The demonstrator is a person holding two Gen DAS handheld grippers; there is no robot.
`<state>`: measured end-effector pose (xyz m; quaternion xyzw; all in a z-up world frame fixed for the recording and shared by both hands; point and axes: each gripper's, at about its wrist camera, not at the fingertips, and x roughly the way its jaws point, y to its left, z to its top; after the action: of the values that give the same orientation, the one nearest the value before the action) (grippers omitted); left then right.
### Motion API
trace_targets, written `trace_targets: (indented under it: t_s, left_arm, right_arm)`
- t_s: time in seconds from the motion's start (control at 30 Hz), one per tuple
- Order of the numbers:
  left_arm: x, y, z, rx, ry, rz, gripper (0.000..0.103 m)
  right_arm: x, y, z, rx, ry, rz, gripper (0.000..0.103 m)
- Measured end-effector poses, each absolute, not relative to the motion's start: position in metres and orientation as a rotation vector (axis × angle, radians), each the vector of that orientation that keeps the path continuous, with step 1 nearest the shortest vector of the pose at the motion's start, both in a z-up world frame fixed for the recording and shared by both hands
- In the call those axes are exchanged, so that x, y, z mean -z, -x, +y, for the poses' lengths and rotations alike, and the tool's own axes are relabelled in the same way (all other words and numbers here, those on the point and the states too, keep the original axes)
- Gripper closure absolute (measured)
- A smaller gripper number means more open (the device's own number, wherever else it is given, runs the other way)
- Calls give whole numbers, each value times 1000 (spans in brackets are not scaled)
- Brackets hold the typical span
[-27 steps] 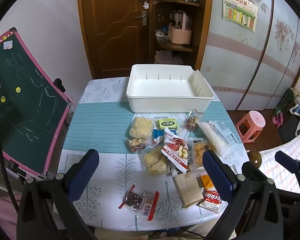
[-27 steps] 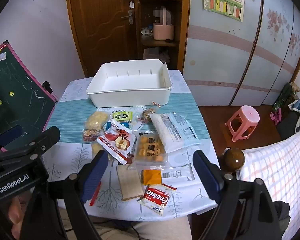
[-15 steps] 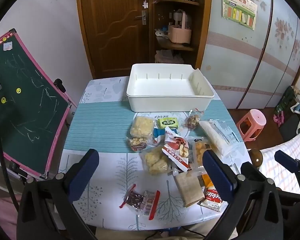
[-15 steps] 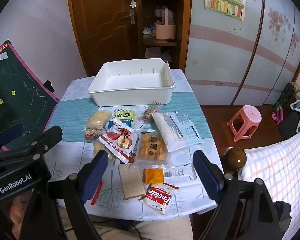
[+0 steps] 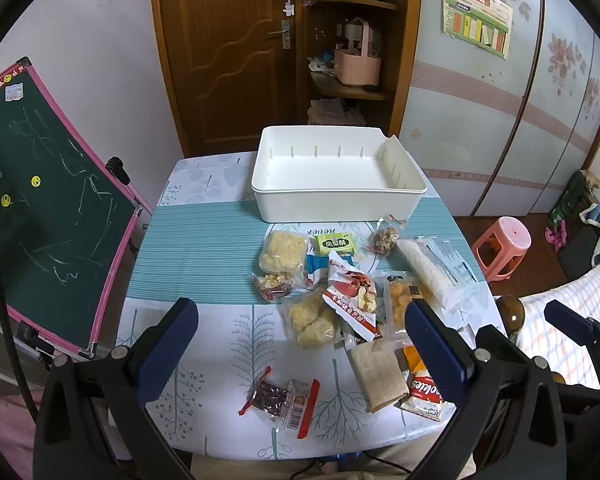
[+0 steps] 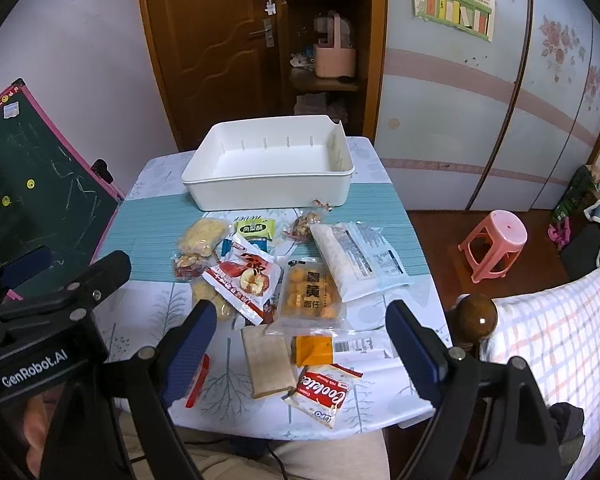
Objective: Organize snacks
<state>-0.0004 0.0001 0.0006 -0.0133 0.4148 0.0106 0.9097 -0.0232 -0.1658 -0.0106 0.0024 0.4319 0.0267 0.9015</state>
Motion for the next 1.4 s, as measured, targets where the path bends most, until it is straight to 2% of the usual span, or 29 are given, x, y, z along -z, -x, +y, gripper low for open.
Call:
trace_targets:
  t_s: [0.5,0.83,1.1,1.4]
  left_arm:
    - [-2,7,2,-15,26,854,0]
    - [-21,6,-4,-30,-77,770,0]
    - [-38,6,23,-64,-26,728,0]
    - [-25,13,38,-55,-86,701,0]
  right_arm:
    - [11,24,-166,-59,-6,892,16]
    - [-2,24,-163,-53,28,850,16]
    - [-11,20,-174,-58,19,836,16]
    - [-8,23,-174,-78,20,832,16]
